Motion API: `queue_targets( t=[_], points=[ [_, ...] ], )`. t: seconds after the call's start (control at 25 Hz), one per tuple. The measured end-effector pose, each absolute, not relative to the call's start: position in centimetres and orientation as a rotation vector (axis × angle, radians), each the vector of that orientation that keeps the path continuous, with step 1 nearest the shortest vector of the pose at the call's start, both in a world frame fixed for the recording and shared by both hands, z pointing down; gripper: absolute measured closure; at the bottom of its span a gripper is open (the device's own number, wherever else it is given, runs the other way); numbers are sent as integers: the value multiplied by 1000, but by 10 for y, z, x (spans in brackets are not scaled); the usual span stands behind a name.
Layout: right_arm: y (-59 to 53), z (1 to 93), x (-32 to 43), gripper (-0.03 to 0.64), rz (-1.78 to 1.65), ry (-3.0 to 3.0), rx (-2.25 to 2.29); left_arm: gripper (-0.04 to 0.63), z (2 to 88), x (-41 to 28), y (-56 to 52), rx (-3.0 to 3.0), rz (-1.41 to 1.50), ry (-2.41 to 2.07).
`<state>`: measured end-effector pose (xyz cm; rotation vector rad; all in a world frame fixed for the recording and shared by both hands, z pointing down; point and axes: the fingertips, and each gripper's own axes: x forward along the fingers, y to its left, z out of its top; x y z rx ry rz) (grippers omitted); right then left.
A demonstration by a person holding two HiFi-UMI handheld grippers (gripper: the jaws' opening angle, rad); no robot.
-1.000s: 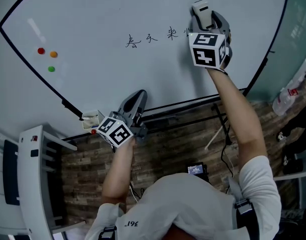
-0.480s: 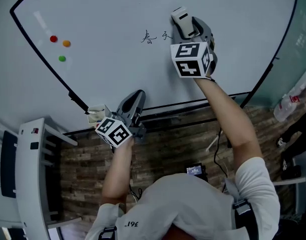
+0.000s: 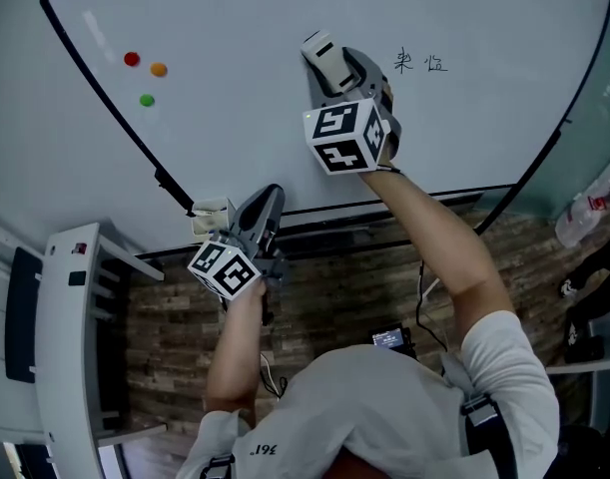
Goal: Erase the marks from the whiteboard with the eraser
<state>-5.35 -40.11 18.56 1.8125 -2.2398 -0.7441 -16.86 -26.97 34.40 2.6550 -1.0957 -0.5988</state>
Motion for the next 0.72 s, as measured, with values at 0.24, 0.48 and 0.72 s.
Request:
queue_targets(
  t=[0.24,0.48,0.72],
  points=[
    [-399,198,-98,365,-745,-2282,1740,581,347,-198,-264,2631,-608,-1149],
    [-400,205,-131,365,-743,-2303,1697,581,351,-221,-258,2614,-620,-1182],
    [-409,224,-153,364,-708,-2289,1678,581,356,-238,-254,2602,-620,-1198]
  ],
)
